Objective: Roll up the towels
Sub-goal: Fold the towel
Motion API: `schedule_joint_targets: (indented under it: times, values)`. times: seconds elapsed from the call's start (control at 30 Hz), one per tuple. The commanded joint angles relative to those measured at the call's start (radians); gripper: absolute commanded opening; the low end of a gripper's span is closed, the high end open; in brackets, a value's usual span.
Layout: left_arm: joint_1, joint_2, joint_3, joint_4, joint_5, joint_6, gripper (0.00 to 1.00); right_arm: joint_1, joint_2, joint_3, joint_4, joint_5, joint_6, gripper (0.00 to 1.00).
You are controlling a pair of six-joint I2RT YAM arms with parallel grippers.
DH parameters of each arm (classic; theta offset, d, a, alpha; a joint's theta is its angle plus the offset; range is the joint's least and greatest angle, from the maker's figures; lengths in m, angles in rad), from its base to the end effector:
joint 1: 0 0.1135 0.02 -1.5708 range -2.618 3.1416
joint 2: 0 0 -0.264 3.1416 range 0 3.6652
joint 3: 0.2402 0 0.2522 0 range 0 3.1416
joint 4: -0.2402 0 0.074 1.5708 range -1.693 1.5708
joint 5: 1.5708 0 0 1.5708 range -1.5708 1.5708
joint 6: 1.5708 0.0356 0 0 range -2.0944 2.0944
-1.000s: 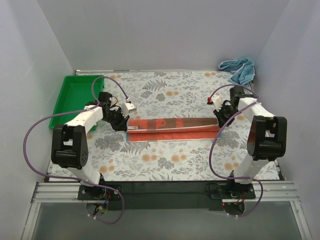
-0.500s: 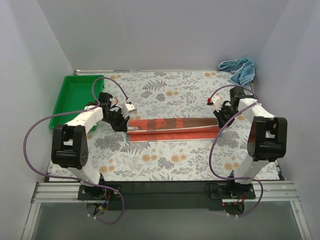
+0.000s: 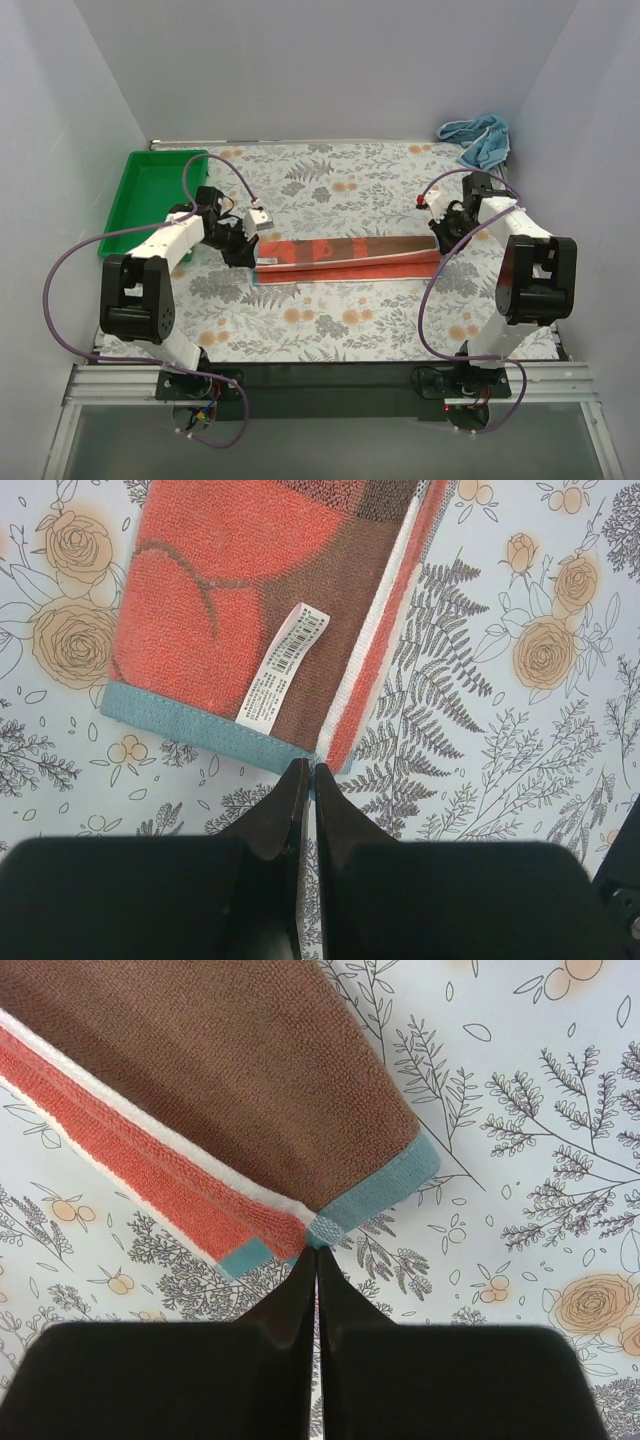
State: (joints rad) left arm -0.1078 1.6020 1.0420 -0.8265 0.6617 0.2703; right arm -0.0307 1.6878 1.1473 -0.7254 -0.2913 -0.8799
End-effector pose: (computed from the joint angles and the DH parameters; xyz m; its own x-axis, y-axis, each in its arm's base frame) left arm 0.2823 -0.0526 0.1977 -0.8893 0.3081 -0.3379 0.4507 0.7160 -0.5332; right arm 0.3243 0.0003 0.1980 -0.5638 -0.7212 -0.4024 -0.7710 0.6344 -0.0568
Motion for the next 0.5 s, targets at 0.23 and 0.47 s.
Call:
schedule_joint_targets:
  times: [0.23,0.47]
  values:
    - [0.000,0.004,0.001,0.010,-0.060,0.018,0.38,-0.011,-0.046,-0.041,-0.009,0.000,-0.057,0.47]
    - [0.000,-0.056,0.055,-0.052,-0.011,0.012,0.54,-0.052,-0.099,0.057,-0.091,-0.057,-0.076,0.70]
